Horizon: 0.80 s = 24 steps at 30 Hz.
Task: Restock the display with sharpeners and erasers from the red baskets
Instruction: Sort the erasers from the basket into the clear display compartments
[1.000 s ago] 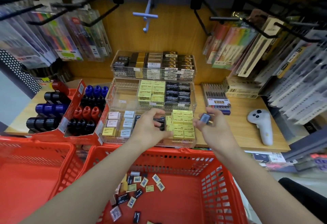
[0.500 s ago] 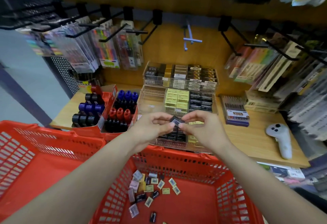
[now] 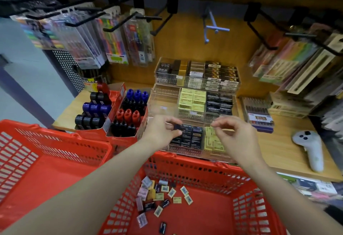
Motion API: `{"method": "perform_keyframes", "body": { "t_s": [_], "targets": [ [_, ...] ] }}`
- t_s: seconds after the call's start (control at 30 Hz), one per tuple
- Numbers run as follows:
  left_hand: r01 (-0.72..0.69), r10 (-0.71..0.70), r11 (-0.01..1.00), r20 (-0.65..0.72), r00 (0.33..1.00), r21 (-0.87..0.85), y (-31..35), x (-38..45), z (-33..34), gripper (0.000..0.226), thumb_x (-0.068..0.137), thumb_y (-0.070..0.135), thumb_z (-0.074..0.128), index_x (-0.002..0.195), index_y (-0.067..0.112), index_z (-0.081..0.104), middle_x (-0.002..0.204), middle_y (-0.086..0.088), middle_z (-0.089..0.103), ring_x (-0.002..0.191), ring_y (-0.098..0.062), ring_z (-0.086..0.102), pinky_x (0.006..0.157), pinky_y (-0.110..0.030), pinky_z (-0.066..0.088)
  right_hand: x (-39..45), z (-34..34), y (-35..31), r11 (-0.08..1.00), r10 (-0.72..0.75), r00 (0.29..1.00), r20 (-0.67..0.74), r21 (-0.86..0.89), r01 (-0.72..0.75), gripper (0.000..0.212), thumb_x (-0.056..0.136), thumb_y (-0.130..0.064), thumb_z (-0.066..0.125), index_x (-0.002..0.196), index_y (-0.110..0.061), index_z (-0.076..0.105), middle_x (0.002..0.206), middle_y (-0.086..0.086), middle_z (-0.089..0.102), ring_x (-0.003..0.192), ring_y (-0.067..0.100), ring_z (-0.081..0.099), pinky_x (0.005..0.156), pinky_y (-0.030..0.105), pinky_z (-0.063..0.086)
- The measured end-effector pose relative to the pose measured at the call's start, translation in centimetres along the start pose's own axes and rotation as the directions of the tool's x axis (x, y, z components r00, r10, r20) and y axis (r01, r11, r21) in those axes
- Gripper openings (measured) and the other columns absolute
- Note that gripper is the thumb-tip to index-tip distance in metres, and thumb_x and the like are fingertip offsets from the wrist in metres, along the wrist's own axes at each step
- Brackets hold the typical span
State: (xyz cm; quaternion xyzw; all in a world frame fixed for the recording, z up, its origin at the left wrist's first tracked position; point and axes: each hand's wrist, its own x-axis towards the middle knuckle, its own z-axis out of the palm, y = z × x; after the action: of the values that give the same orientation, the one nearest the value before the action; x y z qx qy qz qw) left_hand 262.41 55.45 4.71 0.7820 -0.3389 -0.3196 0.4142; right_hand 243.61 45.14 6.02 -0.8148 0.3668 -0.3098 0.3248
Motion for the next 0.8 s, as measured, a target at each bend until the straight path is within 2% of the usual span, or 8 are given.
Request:
{"method": "perform_keyframes", "body": {
  "t_s": [0.07, 0.17, 0.23, 0.3, 0.37, 0.5, 0.67, 0.8],
  "targets": [
    [-0.064, 0.065, 0.995, -0.011, 0.998, 0.080, -0.4, 1.1, 1.9, 0.022, 0.083, 0.011, 0.078, 0.097, 0.027, 0.072, 0.089, 0.014, 0.062, 0.083, 0.000, 0.058, 0.063, -0.004, 0.046, -0.2, -0.9, 2.1, 0.995, 0.097, 0.994, -0.048, -0.020, -0.098, 0.033, 0.087, -0.005, 0.068, 0.077, -0.037, 0.067, 0.091, -0.022, 0.064, 0.084, -0.012, 0.060, 0.077, 0.009, 0.050],
    [-0.159, 0.163, 0.965, -0.001, 0.987, 0.208, -0.7, 2.5, 4.7, 0.023, 0.083, 0.012, 0.077, 0.104, 0.019, 0.073, 0.103, 0.005, 0.065, 0.091, -0.008, 0.059, 0.082, -0.022, 0.052, -1.0, -1.4, 4.5, 0.986, 0.122, 0.989, -0.082, -0.100, -0.130, 0.027, 0.086, -0.008, 0.069, 0.082, -0.035, 0.067, 0.090, -0.019, 0.064, 0.084, -0.009, 0.059, 0.078, 0.014, 0.048],
    [-0.223, 0.233, 0.930, 0.001, 0.972, 0.291, -0.9, 3.1, 5.9, 0.022, 0.083, 0.017, 0.077, 0.104, 0.019, 0.074, 0.101, 0.008, 0.064, 0.091, -0.008, 0.056, 0.082, -0.020, 0.044, -1.8, -1.2, 5.6, 0.986, 0.104, 0.993, -0.056, -0.126, -0.110, 0.017, 0.084, -0.016, 0.074, 0.086, -0.032, 0.070, 0.092, -0.014, 0.065, 0.086, -0.006, 0.059, 0.077, 0.014, 0.047],
    [-0.249, 0.262, 0.932, -0.017, 0.965, 0.262, -1.4, 3.3, 6.6, 0.019, 0.083, 0.018, 0.078, 0.101, 0.019, 0.074, 0.091, 0.014, 0.061, 0.085, -0.004, 0.054, 0.072, -0.010, 0.039, -2.6, -0.8, 6.4, 0.985, 0.090, 0.996, -0.024, -0.144, -0.092, 0.008, 0.082, -0.026, 0.077, 0.089, -0.028, 0.073, 0.094, -0.012, 0.064, 0.087, 0.000, 0.060, 0.081, 0.020, 0.048],
    [-0.259, 0.275, 0.940, -0.045, 0.960, 0.222, -1.7, 3.2, 6.9, 0.015, 0.082, 0.016, 0.078, 0.096, 0.019, 0.074, 0.083, 0.020, 0.058, 0.078, 0.001, 0.053, 0.067, -0.002, 0.038, -3.1, -0.3, 7.1, 0.981, 0.064, 0.998, -0.016, -0.184, -0.066, 0.016, 0.079, -0.032, 0.079, 0.090, -0.022, 0.075, 0.094, -0.009, 0.064, 0.091, 0.006, 0.060, 0.085, 0.025, 0.048],
    [-0.248, 0.267, 0.946, -0.069, 0.961, 0.206, -1.9, 2.9, 5.7, 0.015, 0.082, 0.016, 0.078, 0.087, 0.026, 0.068, 0.083, 0.020, 0.060, 0.079, 0.004, 0.056, 0.069, -0.003, 0.042, -3.4, 0.1, 7.4, 0.978, 0.030, 0.999, -0.015, -0.206, -0.032, 0.018, 0.078, -0.035, 0.078, 0.091, -0.023, 0.075, 0.095, -0.010, 0.060, 0.096, 0.013, 0.059, 0.089, 0.027, 0.044],
    [-0.277, 0.247, 0.869, 0.125, 0.961, 0.409, -2.0, 2.1, 2.2, 0.016, 0.079, 0.015, 0.081, 0.076, 0.024, 0.068, 0.091, 0.008, 0.070, 0.083, -0.005, 0.063, 0.081, -0.025, 0.054, -3.6, 0.0, 7.1, 0.973, 0.048, 0.999, -0.007, -0.227, -0.048, 0.013, 0.079, -0.027, 0.078, 0.090, -0.022, 0.075, 0.095, -0.009, 0.061, 0.098, 0.017, 0.058, 0.091, 0.028, 0.042],
    [-0.300, 0.242, 0.747, 0.178, 0.954, 0.593, -1.5, 1.8, 1.3, 0.015, 0.078, 0.021, 0.082, 0.089, 0.022, 0.072, 0.074, 0.022, 0.052, 0.074, -0.001, 0.051, 0.070, -0.018, 0.041, -3.7, 0.2, 5.6, 0.960, 0.020, 0.999, -0.025, -0.279, -0.027, 0.011, 0.081, -0.023, 0.077, 0.091, -0.023, 0.074, 0.094, -0.012, 0.060, 0.097, 0.016, 0.053, 0.090, 0.034, 0.041]
  ]
}}
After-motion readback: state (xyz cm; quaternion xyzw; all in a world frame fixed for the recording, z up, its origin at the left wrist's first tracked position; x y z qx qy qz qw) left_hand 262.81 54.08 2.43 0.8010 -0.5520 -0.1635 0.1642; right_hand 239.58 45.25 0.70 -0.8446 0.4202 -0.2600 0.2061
